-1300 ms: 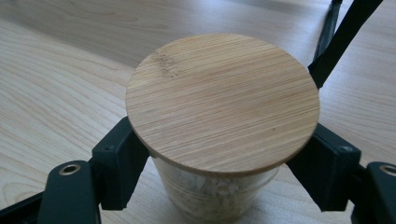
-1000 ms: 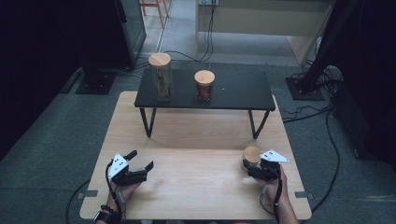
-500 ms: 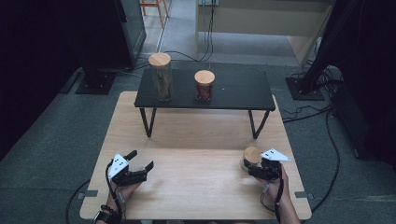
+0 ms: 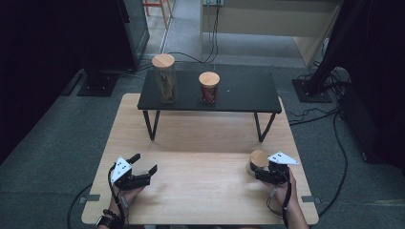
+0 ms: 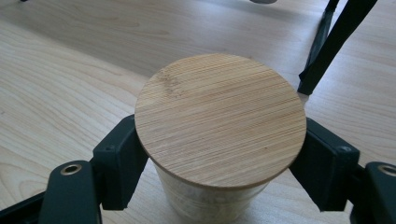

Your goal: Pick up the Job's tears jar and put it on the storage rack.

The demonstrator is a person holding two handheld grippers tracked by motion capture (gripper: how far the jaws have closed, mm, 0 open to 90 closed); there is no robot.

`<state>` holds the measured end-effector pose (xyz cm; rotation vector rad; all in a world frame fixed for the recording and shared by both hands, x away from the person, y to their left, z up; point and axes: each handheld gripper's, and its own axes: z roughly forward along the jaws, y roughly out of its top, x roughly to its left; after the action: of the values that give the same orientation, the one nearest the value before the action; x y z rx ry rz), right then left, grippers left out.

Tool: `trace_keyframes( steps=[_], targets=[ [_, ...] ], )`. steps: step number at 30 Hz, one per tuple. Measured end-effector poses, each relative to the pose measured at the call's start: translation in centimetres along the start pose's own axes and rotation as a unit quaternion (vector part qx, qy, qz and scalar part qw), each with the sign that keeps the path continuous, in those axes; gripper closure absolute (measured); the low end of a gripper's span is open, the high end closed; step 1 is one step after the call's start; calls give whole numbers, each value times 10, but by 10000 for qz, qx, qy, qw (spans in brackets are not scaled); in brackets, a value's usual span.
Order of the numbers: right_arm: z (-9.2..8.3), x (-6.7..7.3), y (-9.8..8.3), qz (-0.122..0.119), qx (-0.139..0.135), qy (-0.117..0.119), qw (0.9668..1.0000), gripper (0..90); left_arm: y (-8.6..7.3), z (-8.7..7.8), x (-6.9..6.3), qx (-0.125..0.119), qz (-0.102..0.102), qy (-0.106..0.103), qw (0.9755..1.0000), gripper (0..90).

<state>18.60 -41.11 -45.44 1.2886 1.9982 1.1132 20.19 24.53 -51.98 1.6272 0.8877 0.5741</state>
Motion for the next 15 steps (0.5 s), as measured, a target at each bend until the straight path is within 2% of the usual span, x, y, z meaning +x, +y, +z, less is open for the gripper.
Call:
trace_keyframes(
  steps=[15],
  targets=[
    [-13, -4, 13, -8, 24, 3, 10000, 253, 0, 0, 0, 12, 4, -7, 10000, 102]
  ],
)
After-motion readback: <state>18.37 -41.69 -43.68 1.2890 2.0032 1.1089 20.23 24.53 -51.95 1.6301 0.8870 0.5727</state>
